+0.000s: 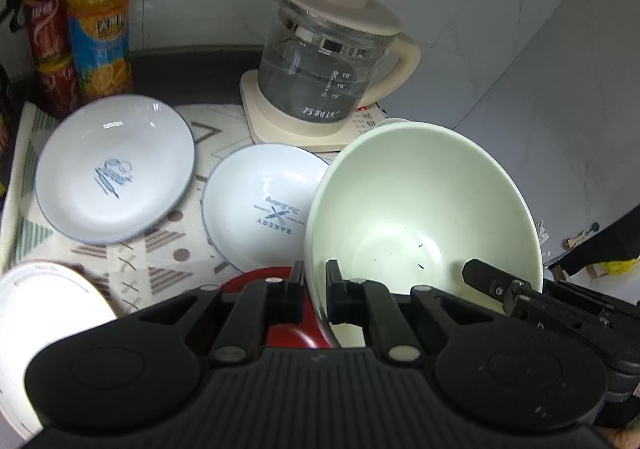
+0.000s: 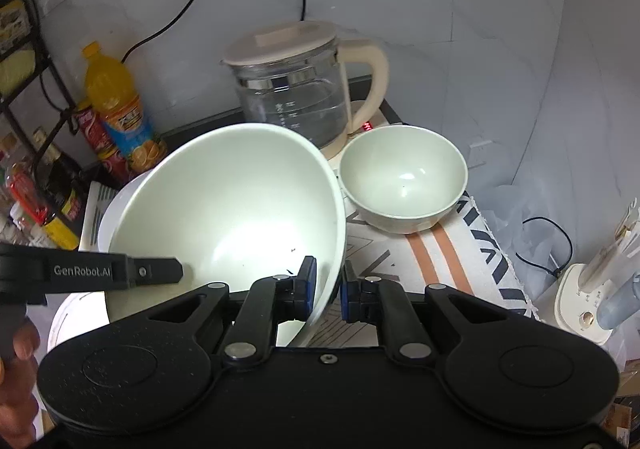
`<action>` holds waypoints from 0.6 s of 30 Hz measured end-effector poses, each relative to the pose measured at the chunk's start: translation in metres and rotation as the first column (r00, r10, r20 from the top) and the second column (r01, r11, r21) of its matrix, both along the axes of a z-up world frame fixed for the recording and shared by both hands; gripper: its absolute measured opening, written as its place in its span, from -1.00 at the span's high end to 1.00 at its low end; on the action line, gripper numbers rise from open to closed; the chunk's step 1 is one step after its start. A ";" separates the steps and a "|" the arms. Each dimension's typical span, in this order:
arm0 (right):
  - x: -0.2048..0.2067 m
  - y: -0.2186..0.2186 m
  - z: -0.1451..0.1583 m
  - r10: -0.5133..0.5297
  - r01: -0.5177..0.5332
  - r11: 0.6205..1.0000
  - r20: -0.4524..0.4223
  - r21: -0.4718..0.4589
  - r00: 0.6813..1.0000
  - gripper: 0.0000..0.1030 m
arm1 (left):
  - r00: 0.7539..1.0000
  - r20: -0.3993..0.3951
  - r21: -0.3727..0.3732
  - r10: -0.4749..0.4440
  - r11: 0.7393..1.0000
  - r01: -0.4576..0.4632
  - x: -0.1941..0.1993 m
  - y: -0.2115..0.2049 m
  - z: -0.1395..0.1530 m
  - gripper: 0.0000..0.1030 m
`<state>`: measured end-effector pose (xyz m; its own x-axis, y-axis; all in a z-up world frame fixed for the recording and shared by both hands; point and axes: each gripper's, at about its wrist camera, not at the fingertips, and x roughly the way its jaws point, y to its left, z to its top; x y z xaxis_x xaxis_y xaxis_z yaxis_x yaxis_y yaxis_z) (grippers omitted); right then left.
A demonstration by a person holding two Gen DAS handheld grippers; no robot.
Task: Organize plates and bowls
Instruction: 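Lift the pale green bowl with both grippers and lower it into the red bowl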
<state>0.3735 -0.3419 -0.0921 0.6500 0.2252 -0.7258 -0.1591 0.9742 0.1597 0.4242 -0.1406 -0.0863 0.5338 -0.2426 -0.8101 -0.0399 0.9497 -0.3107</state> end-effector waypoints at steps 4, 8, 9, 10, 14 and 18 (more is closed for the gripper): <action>-0.009 0.012 0.002 0.013 -0.013 1.000 0.004 -0.010 1.000 0.75 | 1.000 0.008 -0.009 0.016 1.000 -0.016 -0.011 0.011 0.001 0.85; -0.017 0.024 -0.001 0.025 -0.025 1.000 -0.003 -0.012 1.000 0.75 | 0.999 -0.006 -0.020 0.035 0.999 -0.035 -0.021 0.022 -0.003 0.86; -0.018 0.027 -0.002 0.026 -0.026 1.000 -0.006 -0.013 1.000 0.75 | 0.999 -0.012 -0.022 0.039 0.999 -0.040 -0.024 0.025 -0.005 0.86; -0.020 0.030 -0.003 0.030 -0.030 0.999 -0.010 -0.014 1.000 0.75 | 0.999 -0.018 -0.024 0.044 0.999 -0.045 -0.026 0.028 -0.007 0.85; -0.026 0.042 -0.009 0.046 -0.047 0.998 -0.023 -0.032 0.999 0.75 | 0.998 -0.041 -0.028 0.057 0.998 -0.058 -0.034 0.037 -0.013 0.86; -0.030 0.048 -0.014 0.045 -0.046 0.998 -0.036 -0.033 0.998 0.76 | 0.996 -0.067 -0.041 0.057 0.997 -0.060 -0.042 0.042 -0.022 0.85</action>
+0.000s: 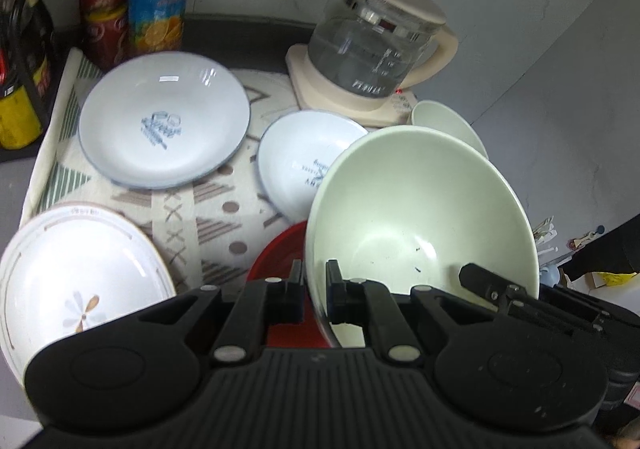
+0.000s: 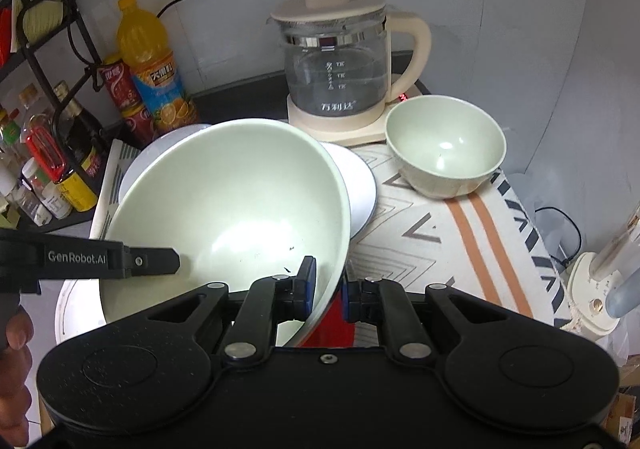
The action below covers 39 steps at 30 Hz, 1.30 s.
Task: Organize plates and bowls
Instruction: 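Lift the pale green bowl with both grippers and lower it into the red bowl, then open both grippers to release the bowl inside the red bowl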
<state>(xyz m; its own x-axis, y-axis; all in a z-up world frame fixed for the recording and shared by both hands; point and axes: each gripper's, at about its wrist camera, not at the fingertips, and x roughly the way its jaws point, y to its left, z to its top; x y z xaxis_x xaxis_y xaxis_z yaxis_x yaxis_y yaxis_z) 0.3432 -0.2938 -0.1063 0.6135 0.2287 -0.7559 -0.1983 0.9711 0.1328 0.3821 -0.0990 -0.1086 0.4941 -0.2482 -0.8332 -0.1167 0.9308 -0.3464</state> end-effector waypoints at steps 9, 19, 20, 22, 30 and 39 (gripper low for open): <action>-0.004 0.009 -0.012 0.000 0.000 0.999 0.001 -0.050 1.000 0.80 | 0.997 -0.075 -0.049 -0.004 0.999 0.000 -0.011 0.003 -0.030 0.84; 0.007 0.017 -0.028 0.004 -0.006 0.996 -0.031 -0.086 1.000 0.82 | 0.986 -0.165 -0.083 0.008 0.996 -0.022 -0.011 0.004 -0.059 0.81; 0.009 0.018 -0.029 0.003 -0.005 0.996 -0.031 -0.091 1.000 0.83 | 0.984 -0.175 -0.082 0.008 0.996 -0.023 -0.009 0.003 -0.061 0.80; 0.012 0.018 -0.030 -0.005 0.003 0.995 -0.022 -0.101 1.000 0.83 | 0.980 -0.199 -0.054 -0.005 0.998 -0.006 -0.004 -0.001 -0.062 0.77; 0.019 0.017 -0.032 0.000 -0.003 0.994 -0.024 -0.111 1.000 0.79 | 0.978 -0.205 -0.074 0.031 0.996 -0.047 0.000 0.007 -0.044 0.32; 0.022 0.018 -0.038 0.004 -0.008 0.994 -0.043 -0.106 0.999 0.78 | 0.981 -0.175 -0.036 0.090 0.995 -0.097 -0.004 0.021 -0.025 -0.11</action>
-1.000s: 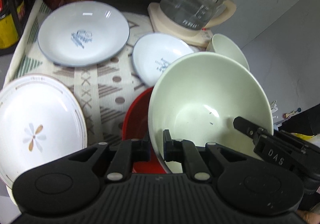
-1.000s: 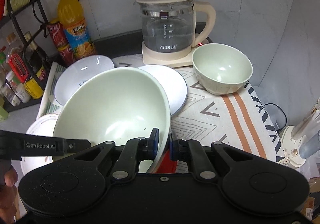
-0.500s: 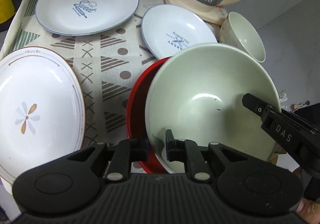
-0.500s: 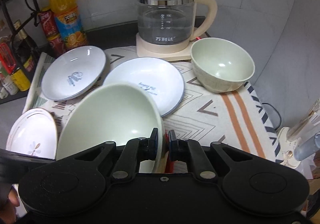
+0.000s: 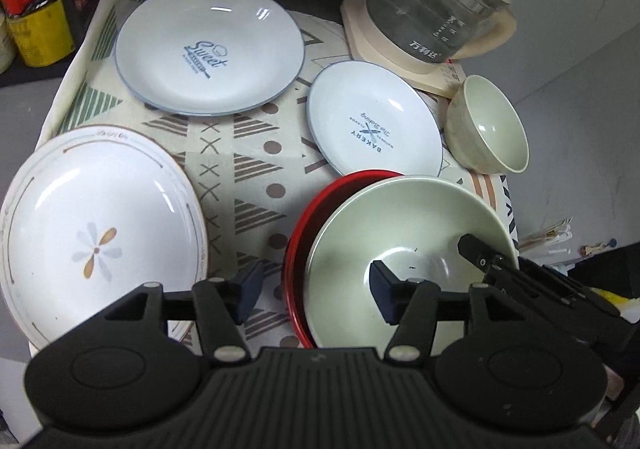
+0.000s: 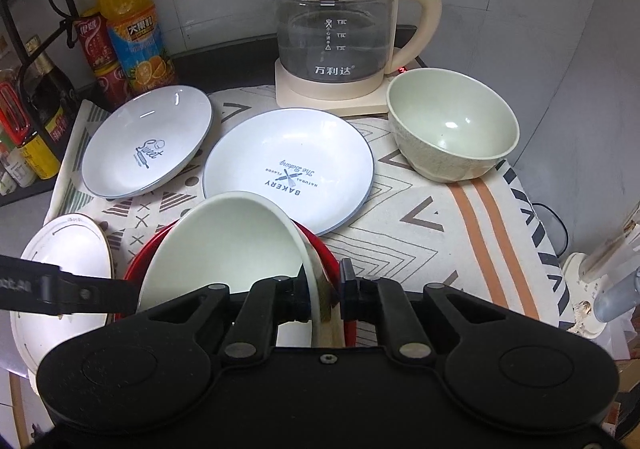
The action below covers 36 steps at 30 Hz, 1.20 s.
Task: Organize plates and bowls
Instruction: 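Open both grippers to release the bowl inside the red bowl, then grasp the rim of the smaller pale green bowl with both grippers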
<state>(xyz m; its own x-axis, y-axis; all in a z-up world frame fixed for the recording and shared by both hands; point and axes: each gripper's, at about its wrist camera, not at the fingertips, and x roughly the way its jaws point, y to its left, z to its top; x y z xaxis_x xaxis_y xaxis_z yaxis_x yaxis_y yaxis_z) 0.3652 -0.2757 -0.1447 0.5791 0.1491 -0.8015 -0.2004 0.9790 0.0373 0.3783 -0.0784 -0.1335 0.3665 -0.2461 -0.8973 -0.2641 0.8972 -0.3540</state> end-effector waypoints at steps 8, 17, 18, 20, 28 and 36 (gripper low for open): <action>0.000 0.000 -0.008 0.009 -0.009 0.999 -0.002 -0.031 1.000 0.76 | 0.999 -0.045 0.004 0.015 1.000 -0.015 0.001 0.002 -0.023 -0.11; 0.002 -0.009 -0.014 -0.005 0.005 1.000 -0.027 -0.024 1.000 0.76 | 0.998 -0.069 0.049 0.014 0.999 -0.010 0.005 0.000 -0.034 -0.11; 0.001 -0.010 -0.013 -0.003 0.003 1.000 -0.029 -0.013 1.000 0.76 | 0.998 -0.069 0.053 0.011 0.999 -0.008 0.005 -0.001 -0.033 -0.11; -0.001 -0.011 -0.011 -0.003 0.003 1.000 -0.034 0.000 0.999 0.73 | 0.998 -0.068 0.061 0.009 0.998 -0.004 0.006 -0.003 -0.030 -0.11; -0.005 -0.036 0.013 -0.022 0.021 0.991 0.004 0.134 1.000 0.05 | 1.000 -0.016 0.091 0.013 0.996 -0.011 0.020 -0.011 -0.006 -0.39; 0.012 -0.083 0.011 -0.149 0.145 0.961 -0.002 0.233 0.989 -0.17 | 1.000 0.009 0.114 -0.025 0.993 0.023 0.048 -0.033 0.006 -0.48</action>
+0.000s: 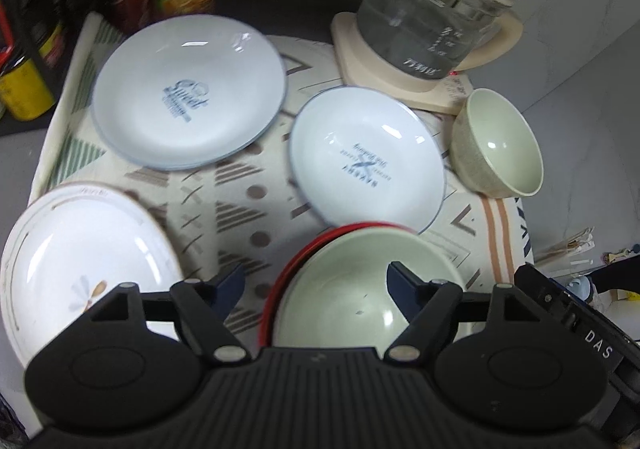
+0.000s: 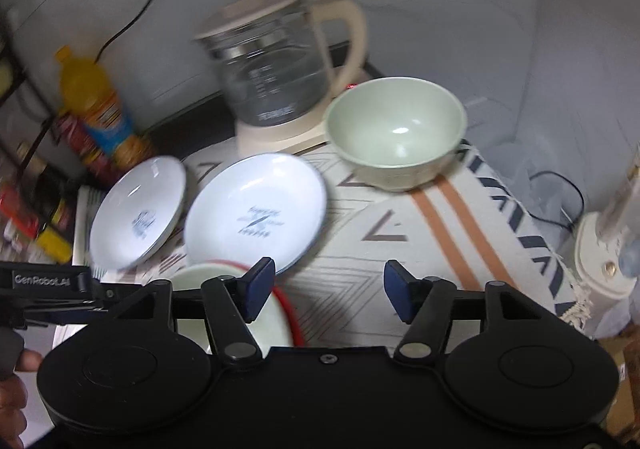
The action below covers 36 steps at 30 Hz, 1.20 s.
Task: Organize plates and bowls
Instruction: 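Grasp the rim of the smaller pale green bowl with both grippers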
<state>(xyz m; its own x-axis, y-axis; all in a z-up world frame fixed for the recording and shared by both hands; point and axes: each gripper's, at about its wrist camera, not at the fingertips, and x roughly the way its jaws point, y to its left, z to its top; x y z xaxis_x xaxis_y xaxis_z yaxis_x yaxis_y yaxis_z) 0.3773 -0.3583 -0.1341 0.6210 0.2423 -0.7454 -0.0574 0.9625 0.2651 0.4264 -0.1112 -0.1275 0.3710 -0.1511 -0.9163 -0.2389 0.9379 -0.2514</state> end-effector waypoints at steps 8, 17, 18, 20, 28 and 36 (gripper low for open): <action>0.020 -0.036 -0.001 -0.091 0.091 0.995 0.002 0.050 0.996 -0.18 | 0.998 0.060 -0.045 -0.037 0.998 0.040 0.029 -0.035 0.007 -0.48; 0.056 -0.074 -0.014 -0.175 0.175 0.978 -0.011 0.114 0.984 -0.17 | 0.990 0.127 -0.055 -0.055 0.996 0.063 0.082 -0.077 0.003 -0.44; 0.060 -0.077 -0.015 -0.176 0.176 0.978 -0.005 0.113 0.984 -0.17 | 0.990 0.131 -0.060 -0.054 0.996 0.063 0.087 -0.080 0.001 -0.43; 0.068 -0.082 -0.018 -0.185 0.184 0.976 0.000 0.115 0.983 -0.16 | 0.990 0.132 -0.076 -0.050 0.995 0.060 0.097 -0.087 -0.003 -0.41; 0.102 -0.101 -0.040 -0.212 0.222 0.956 -0.070 0.190 0.975 -0.15 | 0.991 0.126 -0.083 -0.051 0.995 0.062 0.130 -0.114 -0.024 -0.29; 0.133 -0.110 -0.067 -0.272 0.301 0.925 -0.149 0.232 0.951 0.08 | 0.995 0.089 -0.092 -0.047 0.994 0.055 0.156 -0.130 -0.053 0.08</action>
<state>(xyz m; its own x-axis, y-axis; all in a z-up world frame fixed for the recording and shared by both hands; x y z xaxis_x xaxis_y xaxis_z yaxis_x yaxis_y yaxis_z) 0.5101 -0.4683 -0.2016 0.6075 0.2533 -0.7529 0.2550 0.8355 0.4868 0.5824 -0.2408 -0.1802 0.4375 -0.2558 -0.8621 -0.1652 0.9195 -0.3567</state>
